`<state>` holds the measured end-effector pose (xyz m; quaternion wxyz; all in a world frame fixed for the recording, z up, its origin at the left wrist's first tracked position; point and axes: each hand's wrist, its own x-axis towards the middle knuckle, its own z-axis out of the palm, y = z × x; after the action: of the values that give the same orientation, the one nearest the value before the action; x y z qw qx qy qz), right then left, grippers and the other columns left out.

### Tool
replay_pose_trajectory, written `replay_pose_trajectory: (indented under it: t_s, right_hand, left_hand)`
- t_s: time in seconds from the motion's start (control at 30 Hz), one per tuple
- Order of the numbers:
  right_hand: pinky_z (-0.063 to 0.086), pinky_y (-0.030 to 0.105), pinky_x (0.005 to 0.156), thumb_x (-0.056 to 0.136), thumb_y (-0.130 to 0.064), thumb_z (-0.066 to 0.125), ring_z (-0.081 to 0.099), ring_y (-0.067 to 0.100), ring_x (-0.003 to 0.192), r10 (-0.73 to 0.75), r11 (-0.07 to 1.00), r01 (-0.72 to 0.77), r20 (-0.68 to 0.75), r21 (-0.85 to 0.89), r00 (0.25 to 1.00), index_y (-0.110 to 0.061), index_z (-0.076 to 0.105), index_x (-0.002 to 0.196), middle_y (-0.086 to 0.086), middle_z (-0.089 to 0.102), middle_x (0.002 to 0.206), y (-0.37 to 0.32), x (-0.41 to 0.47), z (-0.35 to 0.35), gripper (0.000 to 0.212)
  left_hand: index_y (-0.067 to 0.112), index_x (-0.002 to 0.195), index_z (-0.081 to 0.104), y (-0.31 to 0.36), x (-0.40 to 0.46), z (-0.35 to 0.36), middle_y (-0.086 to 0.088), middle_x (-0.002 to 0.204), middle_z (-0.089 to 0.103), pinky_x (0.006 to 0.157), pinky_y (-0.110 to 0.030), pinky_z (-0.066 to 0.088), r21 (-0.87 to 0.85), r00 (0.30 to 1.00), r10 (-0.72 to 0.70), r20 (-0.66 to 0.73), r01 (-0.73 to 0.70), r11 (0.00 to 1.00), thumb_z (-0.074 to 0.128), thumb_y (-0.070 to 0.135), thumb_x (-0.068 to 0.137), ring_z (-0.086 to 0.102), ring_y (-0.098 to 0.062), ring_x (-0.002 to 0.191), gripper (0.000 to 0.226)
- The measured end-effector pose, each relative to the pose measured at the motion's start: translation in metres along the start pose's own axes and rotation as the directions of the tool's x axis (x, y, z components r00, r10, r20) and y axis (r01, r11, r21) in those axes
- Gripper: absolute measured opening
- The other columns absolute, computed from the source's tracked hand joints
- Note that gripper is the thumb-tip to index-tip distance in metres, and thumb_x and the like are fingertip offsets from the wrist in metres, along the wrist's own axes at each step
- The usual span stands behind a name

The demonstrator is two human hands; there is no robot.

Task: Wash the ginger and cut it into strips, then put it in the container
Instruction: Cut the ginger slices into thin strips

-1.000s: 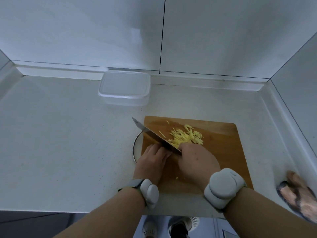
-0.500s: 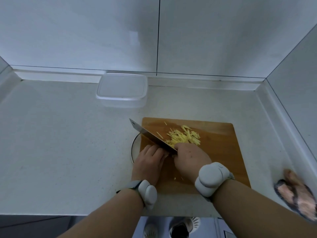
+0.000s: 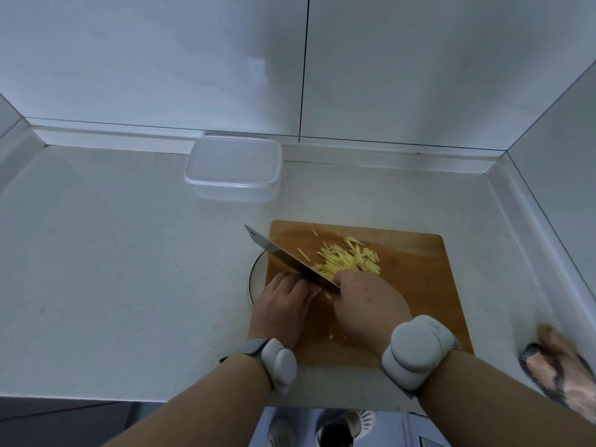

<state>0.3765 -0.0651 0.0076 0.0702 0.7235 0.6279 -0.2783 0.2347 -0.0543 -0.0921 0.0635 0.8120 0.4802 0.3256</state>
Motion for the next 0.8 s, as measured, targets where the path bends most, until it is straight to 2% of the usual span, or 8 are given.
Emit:
replay_pose_trajectory:
  t_s: [0.17,0.33,0.5,0.7,0.8]
  right_hand:
    - [0.055,0.036,0.072,0.098,-0.011,0.045,0.064,0.024,0.08,0.008,1.0,-0.009,0.023,0.016,1.0,-0.016,0.062,0.103,0.006,0.064,0.091,-0.0044,0.0026,0.0052,0.018]
    - [0.056,0.037,0.072,0.098,-0.014,0.047,0.064,0.025,0.077,0.005,1.0,-0.005,0.025,0.016,1.0,-0.018,0.062,0.097,0.005,0.063,0.085,-0.0001,0.0046,-0.0011,0.016]
    - [0.052,0.033,0.067,0.097,-0.009,0.047,0.064,0.025,0.08,0.016,1.0,-0.016,0.052,0.006,0.999,-0.014,0.063,0.102,0.007,0.065,0.091,-0.0029,0.0042,0.0036,0.018]
    - [0.054,0.033,0.068,0.098,-0.014,0.047,0.062,0.021,0.076,0.017,1.0,-0.018,0.027,0.01,0.999,-0.02,0.061,0.098,0.003,0.062,0.086,0.0019,0.001,0.0,0.015]
    - [0.053,0.033,0.066,0.097,-0.012,0.047,0.063,0.022,0.076,0.035,0.999,-0.037,0.051,0.03,0.998,-0.018,0.063,0.102,0.004,0.064,0.088,-0.0004,0.0013,0.0026,0.017]
  left_hand:
    - [0.013,0.084,0.07,-0.0005,-0.0015,0.0017,-0.004,0.082,0.065,0.06,-0.028,0.047,-0.008,1.0,0.007,-0.011,-0.007,1.0,0.052,0.028,0.09,0.056,-0.022,0.076,0.024]
    - [0.014,0.083,0.07,0.0009,0.0004,-0.0005,-0.003,0.082,0.066,0.062,-0.028,0.048,-0.01,1.0,-0.003,-0.011,0.003,1.0,0.051,0.03,0.09,0.058,-0.022,0.076,0.026]
    - [0.013,0.082,0.069,0.0002,-0.0006,0.0005,-0.003,0.082,0.066,0.063,-0.025,0.042,-0.009,1.0,0.01,-0.025,-0.01,1.0,0.054,0.028,0.089,0.053,-0.019,0.079,0.023]
    - [0.013,0.084,0.071,0.0012,0.0008,-0.0005,-0.004,0.084,0.068,0.062,-0.029,0.049,0.001,1.0,-0.012,0.016,0.012,1.0,0.05,0.031,0.091,0.061,-0.024,0.077,0.029]
    - [0.013,0.082,0.07,0.0009,0.0006,-0.0017,-0.004,0.082,0.066,0.061,-0.027,0.045,-0.004,1.0,0.001,0.0,-0.001,1.0,0.05,0.029,0.091,0.058,-0.023,0.076,0.027]
